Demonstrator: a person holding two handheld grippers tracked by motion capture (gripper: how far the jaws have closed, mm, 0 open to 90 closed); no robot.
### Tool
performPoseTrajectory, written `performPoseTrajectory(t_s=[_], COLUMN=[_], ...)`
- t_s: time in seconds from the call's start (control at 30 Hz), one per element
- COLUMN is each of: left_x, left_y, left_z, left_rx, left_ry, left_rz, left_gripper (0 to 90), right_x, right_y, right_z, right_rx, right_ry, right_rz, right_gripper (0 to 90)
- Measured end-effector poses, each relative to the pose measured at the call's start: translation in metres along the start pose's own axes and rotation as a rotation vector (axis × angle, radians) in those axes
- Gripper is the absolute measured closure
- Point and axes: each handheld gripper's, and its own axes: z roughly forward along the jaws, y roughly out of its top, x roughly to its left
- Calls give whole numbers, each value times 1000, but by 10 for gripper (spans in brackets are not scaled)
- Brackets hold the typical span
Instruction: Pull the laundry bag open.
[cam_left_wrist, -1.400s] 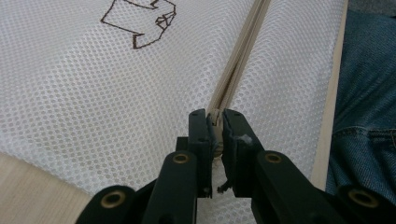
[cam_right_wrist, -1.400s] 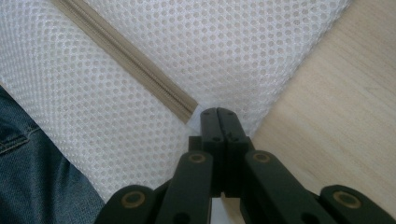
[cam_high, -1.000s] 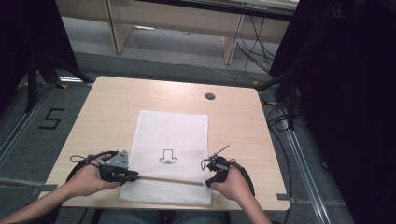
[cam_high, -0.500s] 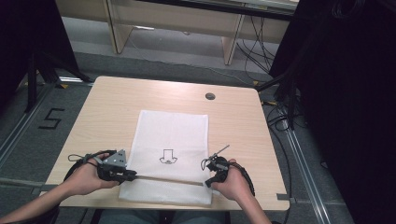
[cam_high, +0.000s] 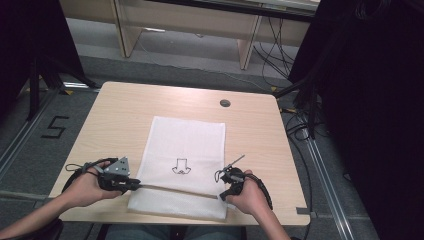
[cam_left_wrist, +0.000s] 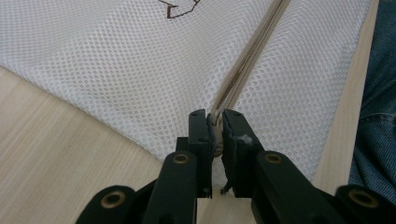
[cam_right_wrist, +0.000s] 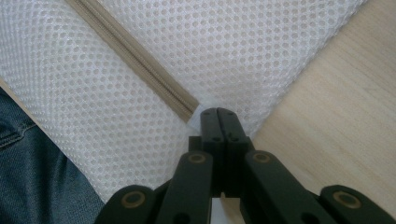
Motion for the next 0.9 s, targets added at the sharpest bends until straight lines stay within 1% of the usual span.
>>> performPoseTrajectory(t_s=[0.03, 0.07, 0.1, 0.13, 0.17, 0.27, 0.33, 0.37, 0.4, 0.43, 0.47, 0.5, 0.53, 0.57, 0.6, 0.63, 0.67, 0.7, 0.73, 0.77, 0.8, 0.83, 0.87, 0.9], left_x=[-2, -1, -2, -3, -4, -5, -5, -6, -7, -8, -9, -10, -11, -12, -11, -14, -14, -13, -14, -14, -13, -8, -7, -4], left_y=[0, 0, -1, -1, -2, -3, -3, -4, -4, -6, -7, -8, -9, -11, -12, -11, -11, -11, -11, -11, -12, -12, -14, -18], left_z=[2, 2, 1, 2, 2, 1, 1, 1, 1, 0, 0, 0, -1, 0, -1, -1, -1, -1, -1, -1, 0, -3, -4, -6], left_rx=[-41, -34, -33, -32, -33, -32, -40, -33, -36, -35, -42, -52, -45, -59, -45, -54, -54, -41, -49, -49, -40, 50, 67, 67], left_ry=[1, 0, 2, -2, -4, -4, -5, -5, -12, -15, -26, -15, -14, -15, -8, -16, -16, -8, -12, -12, -8, 21, 72, 100], left_rz=[-31, -21, -24, -37, -37, -38, -34, -39, -44, -49, -52, -54, -57, -74, -56, -69, -69, -51, -68, -68, -87, -8, -30, -53], left_gripper=[822, 823, 823, 822, 822, 822, 822, 822, 822, 822, 822, 822, 822, 823, 823, 823, 823, 823, 823, 823, 823, 824, 824, 824], right_x=[0, 0, 0, 0, 0, -1, -1, -1, 0, 1, 0, 0, -1, 0, 0, 0, 1, 0, 0, 0, 0, -1, -2, -2], right_y=[0, 0, 0, 0, 0, 0, 0, 0, 0, 0, 0, 0, 0, 0, 0, 0, 0, 0, 0, -1, -1, -1, -1, -1], right_z=[0, 0, 0, 0, 0, 0, 0, 0, 0, 0, 0, 0, 0, 0, 0, 0, 0, 0, 0, 0, 0, 0, 1, 0], right_rx=[-2, -9, -9, -7, -2, -7, -10, -10, -2, -2, -5, -3, -8, -8, -5, 4, 0, -3, -3, -5, -7, -9, -12, -4], right_ry=[0, 2, 2, 4, 7, 6, 7, 7, 7, 7, 1, 1, 3, 2, 1, 1, 9, 7, 10, 11, 11, 7, 10, 4], right_rz=[-1, -14, -12, -4, 2, -3, -11, -11, 6, 7, -7, -2, -11, -12, -10, 6, 9, -4, 5, 6, 7, -9, -11, -1], right_gripper=[900, 900, 900, 900, 900, 900, 900, 900, 900, 900, 900, 900, 900, 900, 900, 900, 900, 900, 900, 900, 900, 900, 900, 900])
